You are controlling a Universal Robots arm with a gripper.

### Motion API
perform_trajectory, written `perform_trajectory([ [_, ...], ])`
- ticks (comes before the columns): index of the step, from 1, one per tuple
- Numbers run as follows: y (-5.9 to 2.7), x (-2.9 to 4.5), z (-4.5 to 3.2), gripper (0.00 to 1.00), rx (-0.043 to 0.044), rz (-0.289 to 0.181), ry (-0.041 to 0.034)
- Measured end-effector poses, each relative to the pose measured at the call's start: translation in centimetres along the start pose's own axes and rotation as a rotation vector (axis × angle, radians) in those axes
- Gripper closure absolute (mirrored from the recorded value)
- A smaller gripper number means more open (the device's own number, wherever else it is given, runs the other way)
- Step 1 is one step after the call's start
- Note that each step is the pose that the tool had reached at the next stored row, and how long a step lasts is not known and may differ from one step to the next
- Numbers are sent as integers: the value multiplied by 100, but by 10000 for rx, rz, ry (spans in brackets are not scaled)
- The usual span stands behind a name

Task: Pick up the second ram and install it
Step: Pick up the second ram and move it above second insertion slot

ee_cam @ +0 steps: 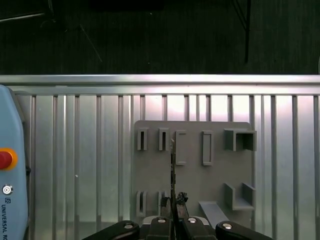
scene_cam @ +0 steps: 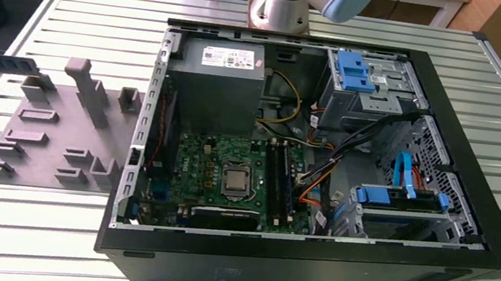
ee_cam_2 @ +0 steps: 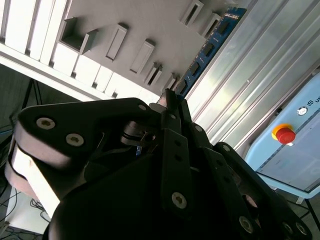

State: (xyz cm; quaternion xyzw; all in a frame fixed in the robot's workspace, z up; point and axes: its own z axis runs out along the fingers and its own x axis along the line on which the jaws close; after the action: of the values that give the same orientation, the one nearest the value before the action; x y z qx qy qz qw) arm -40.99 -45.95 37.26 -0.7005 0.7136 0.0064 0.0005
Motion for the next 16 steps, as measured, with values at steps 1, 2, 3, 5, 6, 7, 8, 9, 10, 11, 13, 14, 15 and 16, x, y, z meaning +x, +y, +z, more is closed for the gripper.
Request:
perform_trajectory([
  [1, 0, -2, -9, 86, 1, 0, 0],
  [2, 0, -3, -19, 86, 1, 1, 0],
  [3, 0, -5, -29, 86, 1, 2, 0],
  [5, 0, -9, -51, 86, 0, 5, 0],
  [6, 1, -11, -62, 86, 1, 6, -1],
  [7, 1, -13, -74, 86, 1, 7, 0],
  [8, 1, -15, -86, 86, 1, 8, 0],
  [9, 1, -17, -96, 86, 1, 9, -1],
  [10, 1, -19, -108, 86, 1, 10, 0],
  [11, 1, -21, -121, 86, 1, 10, 0],
  [13, 2, -24, -148, 86, 0, 12, -2],
  [14, 2, -25, -162, 86, 0, 12, -1],
  [15, 2, -27, -176, 86, 1, 13, 0],
  [16, 2, -29, -187, 86, 2, 14, 0],
])
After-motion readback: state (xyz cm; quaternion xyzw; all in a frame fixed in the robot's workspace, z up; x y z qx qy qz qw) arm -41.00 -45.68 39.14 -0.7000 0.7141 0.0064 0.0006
